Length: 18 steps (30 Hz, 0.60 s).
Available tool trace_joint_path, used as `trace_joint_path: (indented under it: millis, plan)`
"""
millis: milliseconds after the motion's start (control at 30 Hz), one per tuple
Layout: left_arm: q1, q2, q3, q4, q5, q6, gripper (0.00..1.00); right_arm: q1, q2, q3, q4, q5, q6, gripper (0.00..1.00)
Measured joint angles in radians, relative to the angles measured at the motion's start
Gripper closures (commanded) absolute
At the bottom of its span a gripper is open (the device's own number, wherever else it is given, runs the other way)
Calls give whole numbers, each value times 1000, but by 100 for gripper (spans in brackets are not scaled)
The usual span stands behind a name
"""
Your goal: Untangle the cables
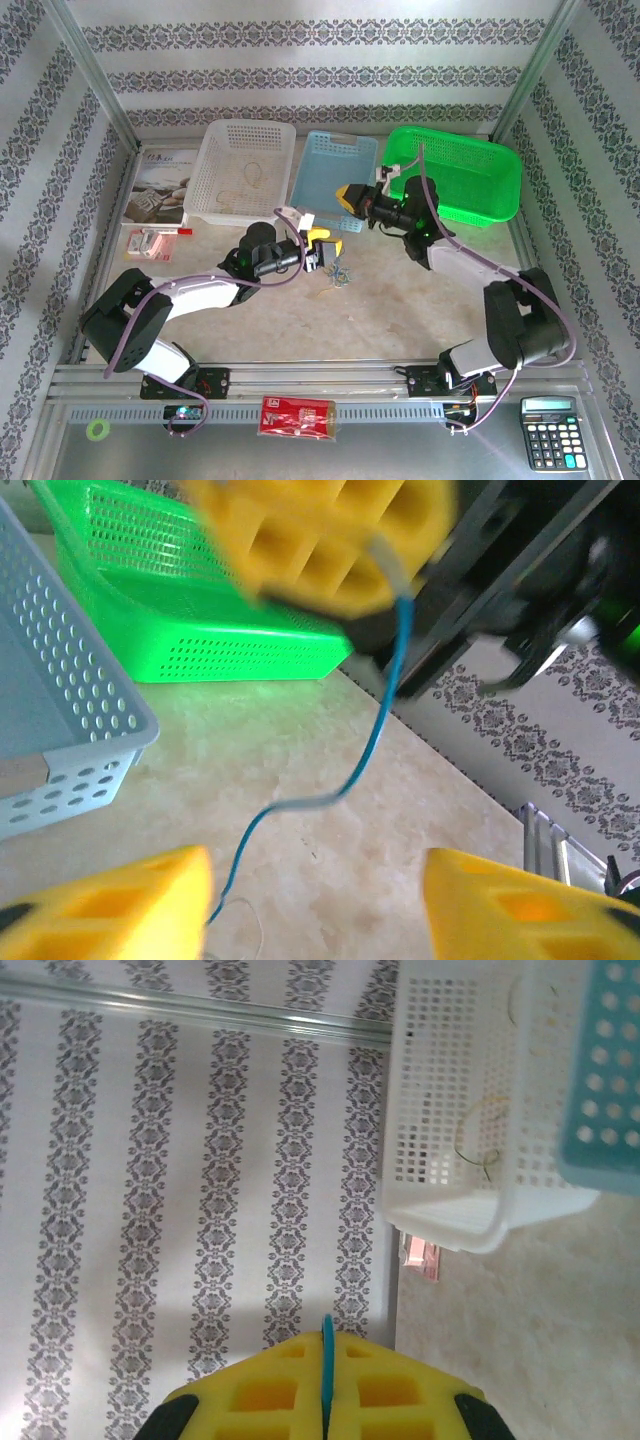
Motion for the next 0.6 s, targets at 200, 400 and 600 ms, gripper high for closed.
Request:
trace_joint_path:
  millis: [200, 400, 600]
  plan:
    - [0, -3, -58, 0, -43, 5, 26, 9, -73, 120, -174, -13, -150, 100]
    - [0, -3, -62, -5, -59, 22, 24, 58, -90, 182, -326, -9, -264, 100]
    - [-2, 7, -58, -12, -62, 43, 23, 122, -104, 248, -461, 17, -364, 100]
